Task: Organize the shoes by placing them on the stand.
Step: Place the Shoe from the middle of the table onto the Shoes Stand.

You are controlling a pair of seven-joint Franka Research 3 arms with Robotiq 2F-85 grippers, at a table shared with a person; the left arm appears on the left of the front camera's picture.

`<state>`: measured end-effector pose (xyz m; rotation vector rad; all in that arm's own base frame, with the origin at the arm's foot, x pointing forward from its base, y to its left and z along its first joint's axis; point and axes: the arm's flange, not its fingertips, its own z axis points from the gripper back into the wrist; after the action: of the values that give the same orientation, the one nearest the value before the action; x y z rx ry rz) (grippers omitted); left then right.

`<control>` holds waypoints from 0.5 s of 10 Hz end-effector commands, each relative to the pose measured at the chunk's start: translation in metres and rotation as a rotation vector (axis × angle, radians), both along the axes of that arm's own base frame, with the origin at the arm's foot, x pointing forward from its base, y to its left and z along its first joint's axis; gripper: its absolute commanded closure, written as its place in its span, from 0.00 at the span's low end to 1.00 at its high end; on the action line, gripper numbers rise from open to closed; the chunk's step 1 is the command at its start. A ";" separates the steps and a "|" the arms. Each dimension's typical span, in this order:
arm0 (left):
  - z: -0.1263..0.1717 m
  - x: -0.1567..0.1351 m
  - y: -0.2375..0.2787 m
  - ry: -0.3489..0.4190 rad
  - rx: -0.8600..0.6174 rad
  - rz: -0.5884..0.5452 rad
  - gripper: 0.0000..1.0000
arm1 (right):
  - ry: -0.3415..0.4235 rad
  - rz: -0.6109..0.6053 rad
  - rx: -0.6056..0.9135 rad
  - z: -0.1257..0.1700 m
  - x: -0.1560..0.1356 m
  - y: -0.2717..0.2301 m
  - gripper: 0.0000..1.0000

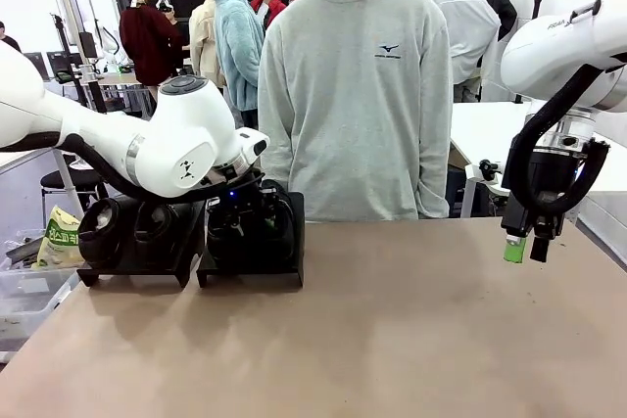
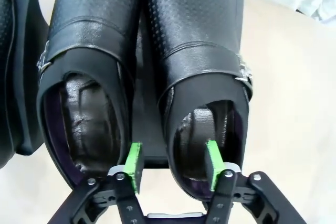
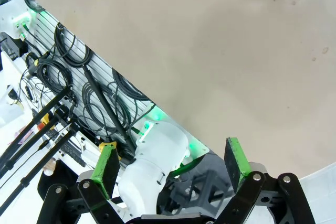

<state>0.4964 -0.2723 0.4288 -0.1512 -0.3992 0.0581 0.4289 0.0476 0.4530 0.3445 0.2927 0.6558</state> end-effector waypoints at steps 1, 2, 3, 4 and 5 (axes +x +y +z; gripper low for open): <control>0.014 0.000 -0.004 -0.013 0.016 -0.030 0.00 | 0.011 -0.006 -0.018 0.003 0.000 0.000 0.00; 0.019 -0.001 -0.004 -0.021 0.021 -0.034 0.00 | 0.011 -0.006 -0.018 0.003 0.000 0.000 0.00; 0.019 -0.001 -0.002 -0.022 0.006 -0.029 0.00 | 0.011 -0.006 -0.018 0.003 0.000 0.000 0.00; 0.022 -0.001 -0.003 -0.030 -0.005 -0.033 0.00 | 0.011 -0.006 -0.018 0.003 0.000 0.000 0.00; 0.027 -0.002 -0.004 -0.044 0.000 -0.031 0.00 | 0.011 -0.006 -0.018 0.003 0.000 0.000 0.00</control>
<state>0.4942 -0.2769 0.4493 -0.1592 -0.4337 0.0299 0.4289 0.0476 0.4530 0.3445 0.2928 0.6559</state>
